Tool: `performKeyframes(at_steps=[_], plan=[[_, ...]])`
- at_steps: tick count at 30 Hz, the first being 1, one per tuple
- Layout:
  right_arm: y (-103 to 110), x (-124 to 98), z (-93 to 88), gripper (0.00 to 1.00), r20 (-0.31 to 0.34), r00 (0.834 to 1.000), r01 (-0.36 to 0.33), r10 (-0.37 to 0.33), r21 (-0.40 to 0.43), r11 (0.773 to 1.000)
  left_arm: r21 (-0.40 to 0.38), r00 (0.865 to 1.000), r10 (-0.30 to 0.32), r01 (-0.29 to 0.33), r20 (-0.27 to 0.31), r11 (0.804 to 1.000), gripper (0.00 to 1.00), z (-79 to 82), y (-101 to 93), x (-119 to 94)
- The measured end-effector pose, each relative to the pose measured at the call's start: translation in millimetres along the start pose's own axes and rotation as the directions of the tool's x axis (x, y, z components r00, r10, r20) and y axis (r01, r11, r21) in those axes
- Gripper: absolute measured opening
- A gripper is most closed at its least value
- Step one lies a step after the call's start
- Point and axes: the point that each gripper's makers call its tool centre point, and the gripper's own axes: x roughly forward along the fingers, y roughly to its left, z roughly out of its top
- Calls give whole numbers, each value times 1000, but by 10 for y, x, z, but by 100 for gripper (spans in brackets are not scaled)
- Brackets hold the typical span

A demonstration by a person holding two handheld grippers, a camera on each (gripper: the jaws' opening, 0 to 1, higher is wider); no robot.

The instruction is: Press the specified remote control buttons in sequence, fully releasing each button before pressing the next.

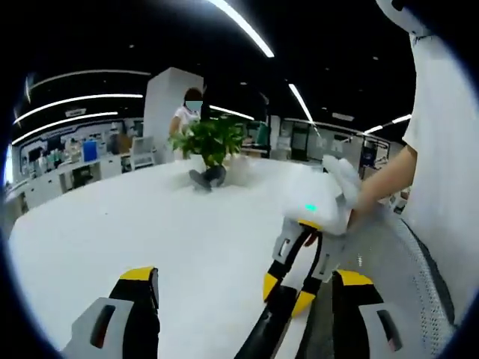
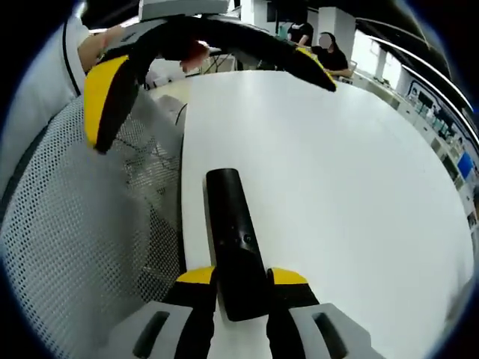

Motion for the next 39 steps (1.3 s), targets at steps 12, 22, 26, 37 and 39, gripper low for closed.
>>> performKeyframes(at_steps=[12,22,26,37,39], plan=[[-12,4,-11,22,-28,999,-22,20,-82,996,-82,981,171,-163,93,983,100,177,241,-333],[-255,-14,-29,22,-47,999,-7,3,-91,996,-221,963,230,-195,142,956,100,135,330,-494],[-373,-11,-10,22,-52,999,-4,0,-87,996,-237,959,244,-205,146,950,100,127,351,-521],[-712,8,30,22,-72,997,-2,-5,-87,996,-233,953,264,-226,146,946,100,104,366,-558],[-780,5,32,22,-74,997,0,-7,-83,997,-236,952,269,-231,144,944,100,92,374,-568]])
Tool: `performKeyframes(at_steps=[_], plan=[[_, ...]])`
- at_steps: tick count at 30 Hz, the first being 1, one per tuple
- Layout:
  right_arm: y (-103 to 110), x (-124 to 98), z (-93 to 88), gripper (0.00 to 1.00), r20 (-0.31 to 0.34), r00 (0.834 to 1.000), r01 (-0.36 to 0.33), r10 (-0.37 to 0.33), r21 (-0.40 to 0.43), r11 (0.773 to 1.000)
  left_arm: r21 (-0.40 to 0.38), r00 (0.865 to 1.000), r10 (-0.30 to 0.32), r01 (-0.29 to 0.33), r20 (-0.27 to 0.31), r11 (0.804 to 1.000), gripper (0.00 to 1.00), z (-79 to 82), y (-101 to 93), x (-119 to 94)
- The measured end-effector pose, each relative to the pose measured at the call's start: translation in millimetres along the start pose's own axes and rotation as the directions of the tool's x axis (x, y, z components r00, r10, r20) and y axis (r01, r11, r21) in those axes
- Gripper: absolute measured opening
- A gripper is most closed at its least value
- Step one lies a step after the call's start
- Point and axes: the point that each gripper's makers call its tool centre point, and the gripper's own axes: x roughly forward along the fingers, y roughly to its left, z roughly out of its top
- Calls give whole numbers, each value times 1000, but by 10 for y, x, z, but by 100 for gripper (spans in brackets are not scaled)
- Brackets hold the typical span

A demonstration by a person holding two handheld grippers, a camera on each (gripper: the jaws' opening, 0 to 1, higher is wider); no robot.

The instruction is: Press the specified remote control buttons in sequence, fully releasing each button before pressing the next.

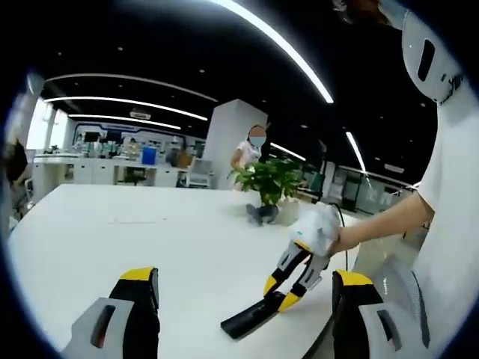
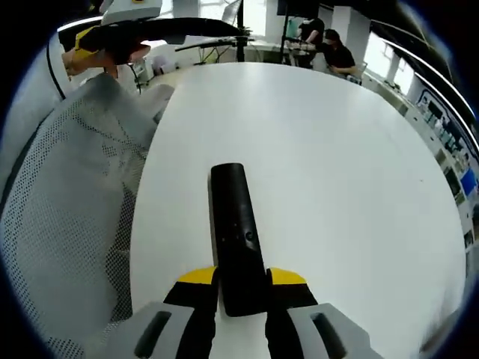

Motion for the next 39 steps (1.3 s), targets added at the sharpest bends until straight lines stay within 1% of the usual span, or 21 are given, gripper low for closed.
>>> performKeyframes(at_steps=[4,6,7,15,18,21,26,31,39], plan=[[-112,16,-10,22,4,1000,-2,2,20,1000,-7,1000,5,-5,4,1000,100,-4,9,-9],[-162,34,-37,21,-17,1000,3,-3,4,1000,-10,1000,4,-4,7,1000,100,-1,2,-11],[-197,47,-55,21,-34,999,6,-6,-17,1000,-10,1000,5,-5,8,1000,100,-2,5,-15],[-362,38,-48,21,-49,999,8,-10,-33,999,-3,1000,9,-9,4,1000,100,-16,7,-39],[-453,27,-61,21,-60,998,15,-16,-27,1000,-6,1000,8,-8,4,1000,100,-26,6,-52],[-522,35,-53,21,-62,998,17,-18,-20,1000,-5,1000,7,-7,-3,1000,100,-41,-1,-61],[-634,50,-29,21,-81,996,21,-25,-43,999,-9,1000,6,-6,-3,1000,99,-49,-7,-72],[-743,62,-5,21,-83,996,24,-27,-33,999,-10,1000,4,-4,-5,1000,99,-54,-15,-84],[-977,62,2,21,-98,994,52,-57,-52,997,-17,1000,6,-7,-9,1000,99,-74,-6,-114]])
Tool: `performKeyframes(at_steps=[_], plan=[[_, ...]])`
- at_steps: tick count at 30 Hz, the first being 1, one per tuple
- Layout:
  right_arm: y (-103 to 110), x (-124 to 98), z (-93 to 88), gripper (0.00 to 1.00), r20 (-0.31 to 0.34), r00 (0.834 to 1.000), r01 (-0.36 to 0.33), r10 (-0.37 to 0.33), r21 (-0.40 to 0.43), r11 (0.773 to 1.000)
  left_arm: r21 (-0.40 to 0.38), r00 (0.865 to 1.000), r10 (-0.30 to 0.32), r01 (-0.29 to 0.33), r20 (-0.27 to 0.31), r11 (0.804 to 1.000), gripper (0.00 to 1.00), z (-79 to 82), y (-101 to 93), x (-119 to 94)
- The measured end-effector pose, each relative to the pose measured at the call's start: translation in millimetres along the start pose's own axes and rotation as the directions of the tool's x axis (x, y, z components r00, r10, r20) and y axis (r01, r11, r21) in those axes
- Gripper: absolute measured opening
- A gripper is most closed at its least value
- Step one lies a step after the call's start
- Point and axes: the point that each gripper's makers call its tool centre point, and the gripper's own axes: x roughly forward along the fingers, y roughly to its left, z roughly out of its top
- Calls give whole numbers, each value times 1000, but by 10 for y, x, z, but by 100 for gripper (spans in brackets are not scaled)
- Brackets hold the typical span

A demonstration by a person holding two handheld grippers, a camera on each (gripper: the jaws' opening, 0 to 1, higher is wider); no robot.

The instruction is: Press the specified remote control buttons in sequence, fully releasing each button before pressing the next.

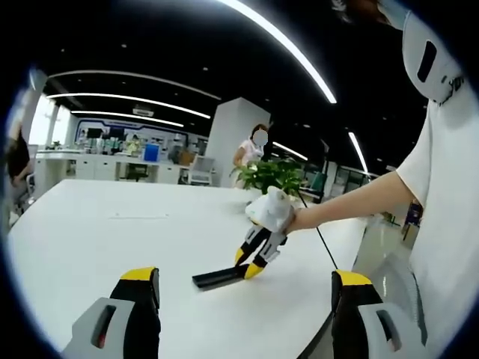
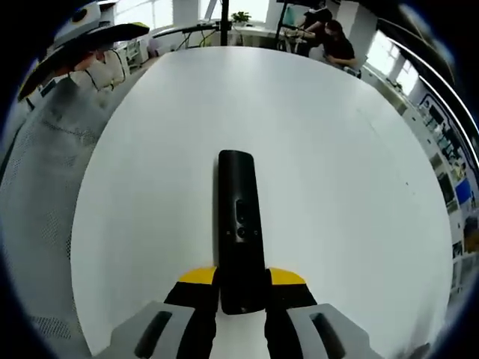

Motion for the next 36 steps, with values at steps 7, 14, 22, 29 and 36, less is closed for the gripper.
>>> performKeyframes(at_steps=[7,14,22,29,36], plan=[[-143,2,2,21,-21,999,28,-29,-30,999,-5,1000,9,-9,-1,1000,99,-17,22,-25],[-278,-6,24,20,-9,999,43,-43,16,999,-8,1000,18,-18,-1,1000,99,-24,39,-41],[-197,-21,0,23,2,1000,27,-27,92,995,-8,1000,18,-18,-1,1000,99,-22,11,-47],[-108,-100,14,29,102,993,30,-55,229,973,-13,1000,21,-21,3,1000,99,-20,3,-59],[-87,-378,204,48,336,919,16,-205,491,871,-15,1000,22,-22,8,1000,99,-12,-9,-59]])
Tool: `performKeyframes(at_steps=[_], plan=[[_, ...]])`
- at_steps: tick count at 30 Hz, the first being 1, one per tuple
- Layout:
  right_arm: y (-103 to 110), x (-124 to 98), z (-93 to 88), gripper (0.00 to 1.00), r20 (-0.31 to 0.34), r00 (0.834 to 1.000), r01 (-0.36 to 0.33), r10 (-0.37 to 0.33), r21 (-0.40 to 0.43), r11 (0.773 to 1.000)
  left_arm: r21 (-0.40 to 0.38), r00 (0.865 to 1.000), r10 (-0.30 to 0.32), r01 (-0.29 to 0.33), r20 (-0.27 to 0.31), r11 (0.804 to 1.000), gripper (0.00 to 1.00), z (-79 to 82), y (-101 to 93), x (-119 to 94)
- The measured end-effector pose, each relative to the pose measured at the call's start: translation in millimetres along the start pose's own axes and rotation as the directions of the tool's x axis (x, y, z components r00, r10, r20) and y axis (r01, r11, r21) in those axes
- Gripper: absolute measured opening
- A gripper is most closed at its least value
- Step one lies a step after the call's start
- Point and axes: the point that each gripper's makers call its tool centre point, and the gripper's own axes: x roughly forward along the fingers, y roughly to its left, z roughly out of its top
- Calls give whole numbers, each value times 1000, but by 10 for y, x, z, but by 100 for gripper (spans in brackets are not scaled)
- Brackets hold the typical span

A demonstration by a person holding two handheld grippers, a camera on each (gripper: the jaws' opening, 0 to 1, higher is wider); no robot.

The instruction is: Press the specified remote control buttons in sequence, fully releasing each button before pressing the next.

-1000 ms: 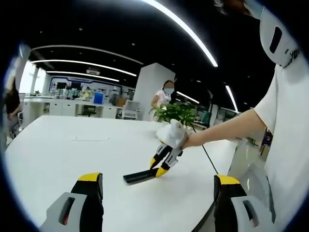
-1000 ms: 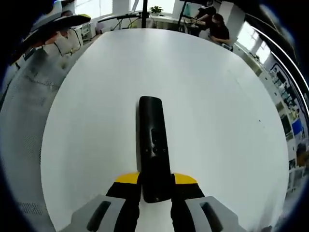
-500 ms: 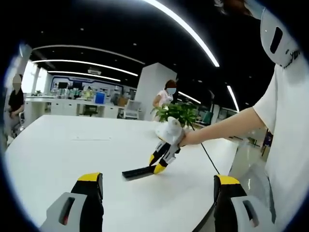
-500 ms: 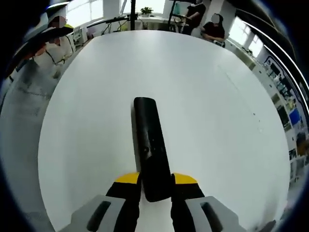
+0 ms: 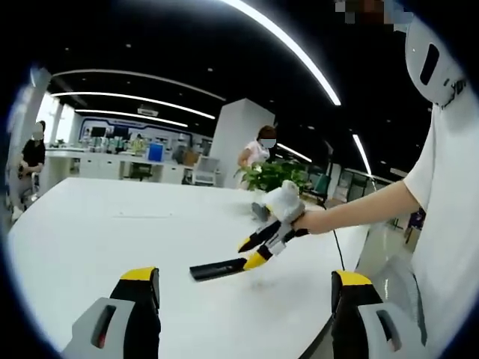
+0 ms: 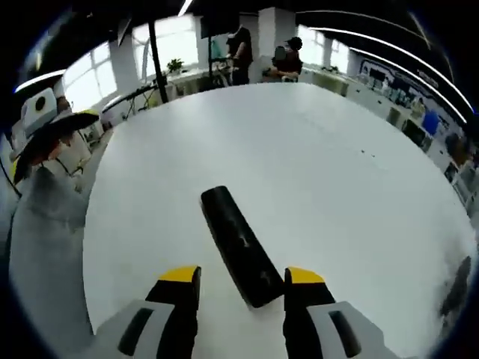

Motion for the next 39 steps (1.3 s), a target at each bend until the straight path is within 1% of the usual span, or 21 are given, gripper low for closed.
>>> performKeyframes(at_steps=[1,2,3,4,5,6,7,8,9,11,12,14,18,20,23,25,28,32,33,36,39], plan=[[13,-39,27,52,27,1000,7,-8,32,999,-1,1000,0,0,0,1000,99,1,-3,1],[19,-95,86,56,85,996,18,-25,79,997,-2,1000,0,0,1,1000,99,2,-3,2],[-14,-121,122,60,122,992,15,-29,117,993,-1,1000,0,0,0,1000,99,1,-5,3],[-9,-185,167,63,168,985,14,-41,163,987,1,1000,2,-2,-4,1000,99,-3,-4,5],[-4,-232,205,65,199,978,18,-55,183,983,4,1000,6,-6,-10,1000,99,-11,1,2],[-4,-310,250,69,242,967,30,-81,205,978,8,1000,12,-11,-12,1000,99,-10,8,0],[3,-364,282,71,269,958,41,-95,200,979,8,1000,14,-14,-10,1000,99,-6,11,-4],[6,-450,322,73,308,943,65,-124,196,978,5,1000,16,-16,-7,1000,99,2,15,-9],[25,-506,354,76,339,931,70,-135,197,978,2,1000,17,-17,-5,1000,99,6,16,-13],[33,-623,396,81,388,906,94,-170,208,974,0,1000,19,-19,-4,1000,99,10,23,-18],[39,-708,402,84,413,889,117,-198,213,970,0,1000,22,-22,-4,1000,99,12,28,-20],[47,-826,390,89,436,870,141,-231,230,963,2,1000,24,-24,-5,1000,99,17,29,-20],[81,-1034,310,94,446,852,174,-273,251,952,4,1000,22,-22,-1,1000,99,42,18,-11],[82,-1149,289,95,463,832,198,-305,267,943,7,1000,20,-20,-2,1000,99,52,7,1],[98,-1290,249,97,480,810,231,-338,268,935,14,1000,14,-14,0,1000,98,78,-22,17],[129,-1372,212,98,480,801,258,-358,263,930,16,1000,12,-12,3,1000,98,97,-37,23],[202,-1455,171,99,482,795,263,-368,273,926,19,1000,11,-11,7,1000,99,113,-40,28],[294,-1563,105,99,491,782,264,-385,299,917,19,1000,14,-14,12,1000,99,117,-41,26],[312,-1583,85,99,489,781,265,-388,304,915,17,1000,14,-14,13,1000,99,116,-44,24],[386,-1685,52,99,497,767,275,-406,318,907,21,1000,17,-17,12,1000,99,115,-53,14],[447,-1770,26,99,498,758,288,-421,324,901,20,1000,23,-23,21,1000,99,133,-43,-1]])
